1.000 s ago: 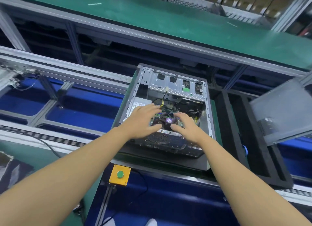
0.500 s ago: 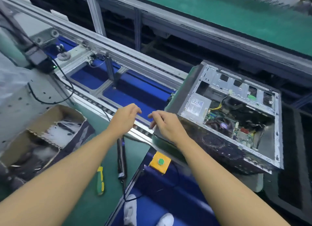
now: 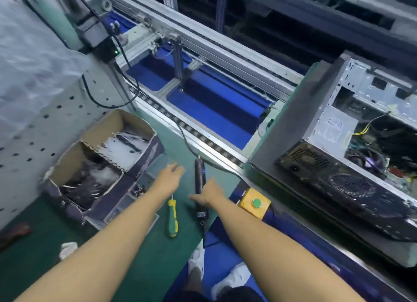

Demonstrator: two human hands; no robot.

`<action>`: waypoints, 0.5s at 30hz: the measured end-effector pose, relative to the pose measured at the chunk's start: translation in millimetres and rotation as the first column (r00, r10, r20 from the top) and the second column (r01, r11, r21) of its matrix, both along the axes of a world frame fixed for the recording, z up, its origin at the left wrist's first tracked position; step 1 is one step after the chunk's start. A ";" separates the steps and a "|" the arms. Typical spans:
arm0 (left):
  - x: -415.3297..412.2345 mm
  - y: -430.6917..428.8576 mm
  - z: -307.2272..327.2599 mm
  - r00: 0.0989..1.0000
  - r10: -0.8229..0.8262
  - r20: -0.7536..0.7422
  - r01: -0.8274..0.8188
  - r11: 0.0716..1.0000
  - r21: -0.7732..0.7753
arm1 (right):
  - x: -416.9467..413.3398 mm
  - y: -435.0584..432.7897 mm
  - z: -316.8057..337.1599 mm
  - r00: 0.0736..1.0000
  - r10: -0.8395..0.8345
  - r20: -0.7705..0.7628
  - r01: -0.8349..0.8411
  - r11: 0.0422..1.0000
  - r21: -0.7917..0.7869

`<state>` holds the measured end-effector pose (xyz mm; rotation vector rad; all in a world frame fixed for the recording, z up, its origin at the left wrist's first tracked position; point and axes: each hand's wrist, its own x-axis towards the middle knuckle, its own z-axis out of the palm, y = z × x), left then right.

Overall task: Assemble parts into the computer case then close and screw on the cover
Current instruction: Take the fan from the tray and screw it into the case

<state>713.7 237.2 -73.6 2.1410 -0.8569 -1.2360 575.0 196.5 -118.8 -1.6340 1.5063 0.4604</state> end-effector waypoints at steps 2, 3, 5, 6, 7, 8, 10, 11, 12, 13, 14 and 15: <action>2.1 9.0 -6.1 0.998 0.047 -0.030 -0.047 0.999 0.004 | 5.1 12.0 -13.6 0.998 -0.069 0.003 0.069 0.996 -0.050; 2.8 11.6 -8.9 0.998 0.060 -0.028 -0.059 0.998 0.007 | 7.1 15.3 -18.5 0.995 -0.099 0.023 0.101 0.992 -0.073; 2.5 15.4 -15.2 0.996 0.079 -0.037 -0.079 0.997 0.015 | 7.5 17.1 -20.3 0.985 -0.154 0.074 0.160 0.985 -0.070; 1.7 16.4 -17.8 0.994 0.095 -0.054 -0.094 0.995 0.020 | 5.7 15.3 -17.6 0.979 -0.176 0.104 0.181 0.982 -0.045; 0.2 16.8 -21.0 0.990 0.116 -0.076 -0.114 0.993 0.024 | 2.1 12.3 -14.3 0.971 -0.190 0.142 0.193 0.981 -0.010; -2.6 16.0 -23.5 0.985 0.141 -0.104 -0.138 0.990 0.029 | -3.2 9.2 -9.8 0.959 -0.205 0.195 0.203 0.979 0.032; -12.4 10.9 -25.8 0.961 0.190 -0.198 -0.188 0.982 0.033 | -18.3 4.9 2.5 0.918 -0.242 0.314 0.219 0.970 0.106; -19.4 6.3 -24.6 0.937 0.215 -0.275 -0.215 0.976 0.030 | -26.9 3.8 9.8 0.896 -0.246 0.369 0.216 0.969 0.122; -27.7 0.5 -21.4 0.902 0.232 -0.365 -0.241 0.970 0.020 | -35.7 3.3 17.9 0.873 -0.247 0.420 0.212 0.969 0.129; -36.4 -5.9 -15.8 0.861 0.223 -0.457 -0.253 0.967 -0.005 | -44.3 2.2 26.9 0.847 -0.257 0.465 0.218 0.966 0.137; -45.9 -13.1 -9.1 0.829 0.180 -0.530 -0.246 0.968 -0.055 | -52.6 0.6 37.2 0.817 -0.275 0.507 0.234 0.961 0.145; -55.7 -20.4 -0.4 0.809 0.121 -0.576 -0.227 0.967 -0.116 | -60.9 -1.6 47.7 0.781 -0.300 0.547 0.259 0.954 0.153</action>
